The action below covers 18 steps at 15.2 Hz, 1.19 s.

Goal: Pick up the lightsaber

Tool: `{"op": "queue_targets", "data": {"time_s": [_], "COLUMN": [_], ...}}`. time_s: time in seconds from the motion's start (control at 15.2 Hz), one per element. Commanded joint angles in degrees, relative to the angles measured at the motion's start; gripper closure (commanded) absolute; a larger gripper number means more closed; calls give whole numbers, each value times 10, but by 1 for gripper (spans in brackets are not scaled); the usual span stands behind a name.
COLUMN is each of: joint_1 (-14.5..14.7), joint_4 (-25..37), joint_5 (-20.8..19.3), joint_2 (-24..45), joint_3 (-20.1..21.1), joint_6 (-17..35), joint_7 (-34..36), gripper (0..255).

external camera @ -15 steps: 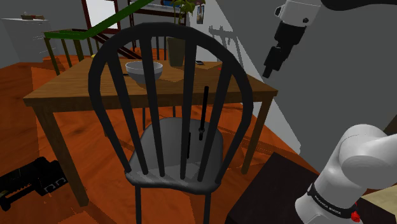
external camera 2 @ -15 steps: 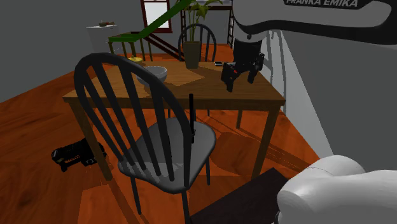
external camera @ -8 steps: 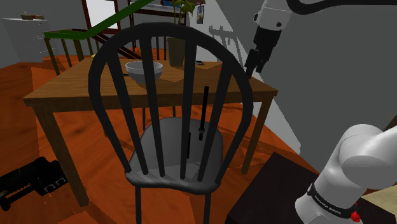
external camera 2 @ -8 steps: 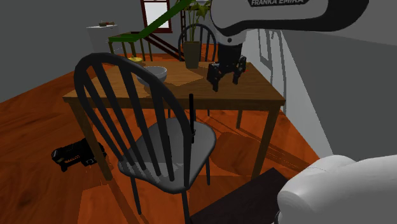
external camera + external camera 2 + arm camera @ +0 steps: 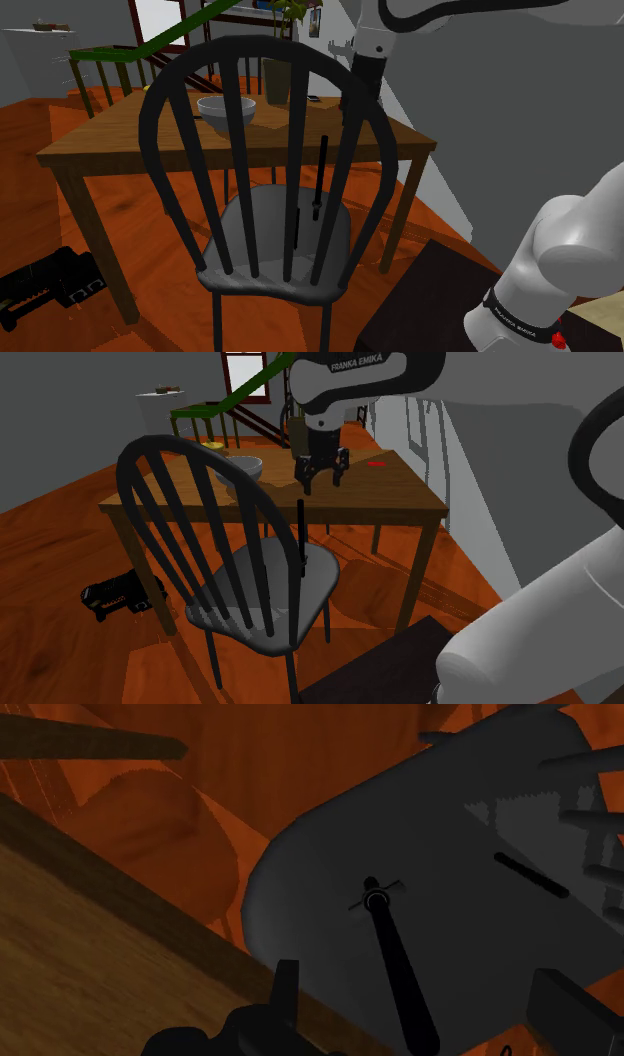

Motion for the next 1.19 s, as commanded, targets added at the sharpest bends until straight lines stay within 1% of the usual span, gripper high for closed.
{"op": "queue_targets", "data": {"time_s": [0.0,0.26,0.33,0.79,0.92,0.99,1.12], "joint_1": [3,7,7,7,7,7,7], "joint_4": [39,122,131,78,74,75,76], "joint_5": [6,16,17,17,17,17,17], "joint_2": [51,148,158,159,159,160,160], "joint_3": [3,8,9,9,9,9,9], "joint_6": [5,3,2,56,60,60,59], "joint_7": [2,2,3,2,2,1,2], "gripper": [0,0,0,0,0,255,255]}}
